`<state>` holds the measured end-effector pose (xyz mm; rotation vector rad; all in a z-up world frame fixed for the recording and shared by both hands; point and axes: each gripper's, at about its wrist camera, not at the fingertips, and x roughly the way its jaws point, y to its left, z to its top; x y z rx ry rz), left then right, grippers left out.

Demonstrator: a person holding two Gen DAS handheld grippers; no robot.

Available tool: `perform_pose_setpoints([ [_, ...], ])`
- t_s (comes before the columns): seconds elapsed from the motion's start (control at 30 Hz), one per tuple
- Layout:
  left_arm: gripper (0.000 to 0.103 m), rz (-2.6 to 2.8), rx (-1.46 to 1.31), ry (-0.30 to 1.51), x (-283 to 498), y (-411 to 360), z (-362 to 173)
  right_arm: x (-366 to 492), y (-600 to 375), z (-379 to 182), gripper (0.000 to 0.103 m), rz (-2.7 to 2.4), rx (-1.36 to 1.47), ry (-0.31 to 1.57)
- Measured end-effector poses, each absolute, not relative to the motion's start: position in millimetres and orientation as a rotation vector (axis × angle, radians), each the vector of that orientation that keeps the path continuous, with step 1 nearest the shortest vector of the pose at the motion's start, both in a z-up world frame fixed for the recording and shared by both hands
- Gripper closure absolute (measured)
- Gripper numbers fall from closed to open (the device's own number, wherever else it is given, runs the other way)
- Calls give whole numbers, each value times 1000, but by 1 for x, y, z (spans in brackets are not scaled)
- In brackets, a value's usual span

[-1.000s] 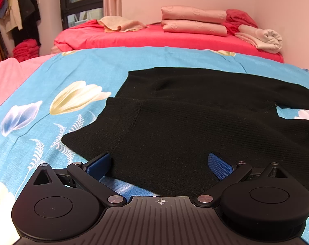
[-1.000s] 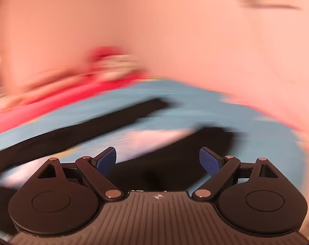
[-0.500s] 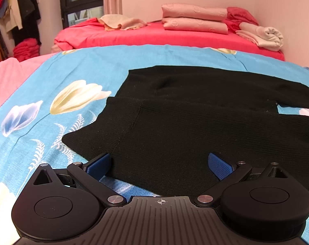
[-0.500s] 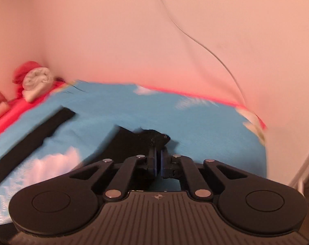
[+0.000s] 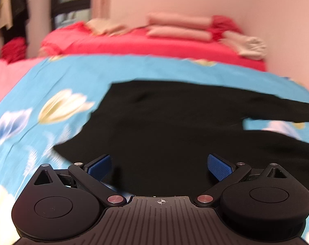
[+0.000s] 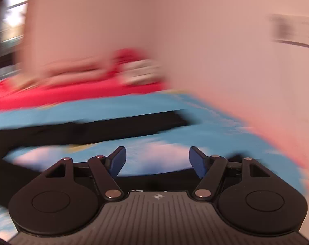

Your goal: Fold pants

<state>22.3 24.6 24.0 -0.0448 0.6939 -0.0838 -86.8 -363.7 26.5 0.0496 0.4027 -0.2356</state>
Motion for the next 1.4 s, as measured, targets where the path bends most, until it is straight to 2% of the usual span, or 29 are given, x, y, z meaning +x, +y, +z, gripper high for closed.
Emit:
perform_pose_setpoints([
  [0.03,0,-111,-30,686,23,16,26,-83,-348,27,45,-161,48,422],
  [0.1,0,-154,-3,693,29,-2,24,-72,-317,25,56,9,64,478],
  [0.13,0,-169,14,709,34,-9,19,-66,-303,22,58,91,67,510],
  [0.2,0,-191,40,790,46,-20,1,-56,-279,16,57,202,60,548],
  [0.23,0,-188,45,836,50,-21,-9,-52,-266,13,52,231,31,573],
  [0.3,0,-202,42,780,40,-18,-13,-46,-245,7,44,298,-65,597],
  [0.37,0,-217,41,768,33,-14,-14,-44,-230,2,43,348,-126,589],
  [0.4,0,-223,39,767,31,-12,-14,-41,-224,0,46,359,-144,602],
  [0.43,0,-228,39,766,30,-10,-14,-37,-218,-1,65,367,-157,623],
  [0.47,0,-231,39,765,28,-8,-14,-36,-214,-7,72,361,-170,633],
  [0.5,0,-234,39,763,27,-7,-14,-35,-210,-10,91,332,-186,613],
  [0.53,0,-239,46,761,24,-6,-15,-37,-209,-8,98,330,-194,630],
  [0.67,0,-273,73,731,14,-2,-15,-59,-216,-1,98,478,-245,678],
  [0.77,0,-282,75,733,13,-1,-13,-70,-216,11,92,458,-276,650],
  [0.8,0,-283,74,731,12,0,-12,-78,-210,15,72,454,-316,593],
  [0.83,0,-283,71,731,12,0,-12,-85,-201,17,57,461,-375,530],
  [0.87,0,-283,66,732,11,1,-11,-89,-191,17,33,480,-425,494],
  [0.9,0,-281,61,733,10,3,-10,-92,-180,14,37,509,-464,480],
  [0.93,0,-277,54,736,8,5,-8,-92,-168,10,50,546,-496,484],
  [0.97,0,-270,45,739,7,8,-6,-91,-157,5,55,579,-524,495],
  [1.07,0,-256,-3,751,1,23,-4,-91,-126,-11,58,630,-639,478],
  [1.17,0,-220,-48,750,-7,40,1,-77,-114,-12,59,642,-625,466],
  [1.2,0,-215,-66,743,-9,46,3,-70,-114,-12,68,633,-597,480],
  [1.23,0,-210,-86,736,-11,51,4,-63,-114,-12,89,617,-552,502],
  [1.27,0,-203,-103,730,-13,56,6,-56,-116,-12,95,614,-480,543],
  [1.33,0,-184,-115,713,-16,64,10,-68,-112,-5,96,644,-391,584],
  [1.4,0,-170,-115,693,-17,69,14,-101,-97,-8,96,706,-525,525],
])
